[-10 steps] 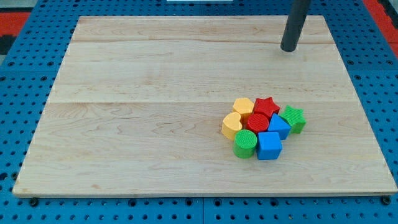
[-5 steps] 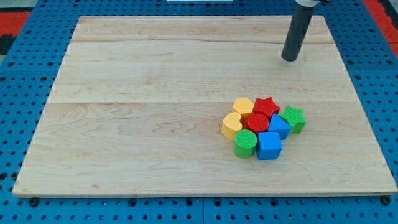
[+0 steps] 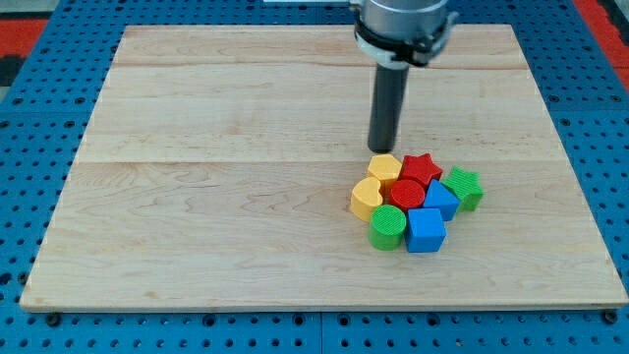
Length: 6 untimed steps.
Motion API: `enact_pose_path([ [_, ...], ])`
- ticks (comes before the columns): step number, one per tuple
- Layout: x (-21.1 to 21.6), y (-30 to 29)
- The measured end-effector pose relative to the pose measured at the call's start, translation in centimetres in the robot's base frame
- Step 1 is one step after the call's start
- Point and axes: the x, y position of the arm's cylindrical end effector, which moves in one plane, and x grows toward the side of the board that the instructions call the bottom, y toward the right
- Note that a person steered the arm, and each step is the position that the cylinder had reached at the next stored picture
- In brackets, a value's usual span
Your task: Separate the group of block
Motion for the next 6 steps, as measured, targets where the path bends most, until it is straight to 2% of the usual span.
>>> enact_pose_path([
  [1,3.8,0.4],
  [5,8.4,0.6],
  [6,8.5,-3.4],
])
